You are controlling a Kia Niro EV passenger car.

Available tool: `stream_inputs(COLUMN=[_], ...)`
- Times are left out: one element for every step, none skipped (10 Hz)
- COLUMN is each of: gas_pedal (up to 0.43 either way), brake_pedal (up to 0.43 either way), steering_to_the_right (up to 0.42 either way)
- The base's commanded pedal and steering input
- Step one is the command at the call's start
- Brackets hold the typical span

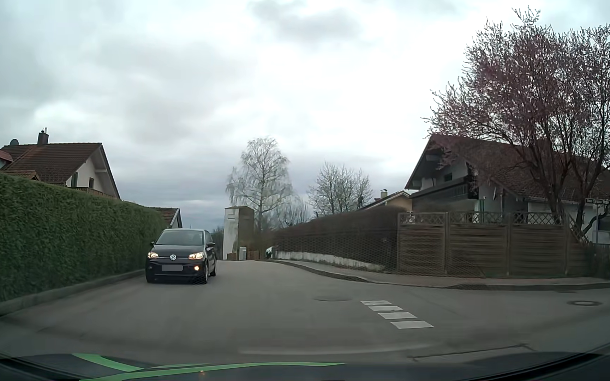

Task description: Follow the waypoints while adhering to traffic rules and regulations

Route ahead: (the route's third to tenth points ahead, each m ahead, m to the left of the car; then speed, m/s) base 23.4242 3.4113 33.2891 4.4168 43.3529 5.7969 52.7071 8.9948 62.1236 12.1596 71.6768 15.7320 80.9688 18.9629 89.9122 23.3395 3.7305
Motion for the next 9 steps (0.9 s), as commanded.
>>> stream_inputs(gas_pedal=[0.11, 0.11, 0.118, 0.13, 0.138, 0.138, 0.15, 0.15, 0.15], brake_pedal=[0.0, 0.0, 0.0, 0.0, 0.0, 0.0, 0.0, 0.0, 0.0], steering_to_the_right=[-0.003, -0.008, -0.013, -0.02, -0.022, -0.025, -0.027, -0.029, -0.028])
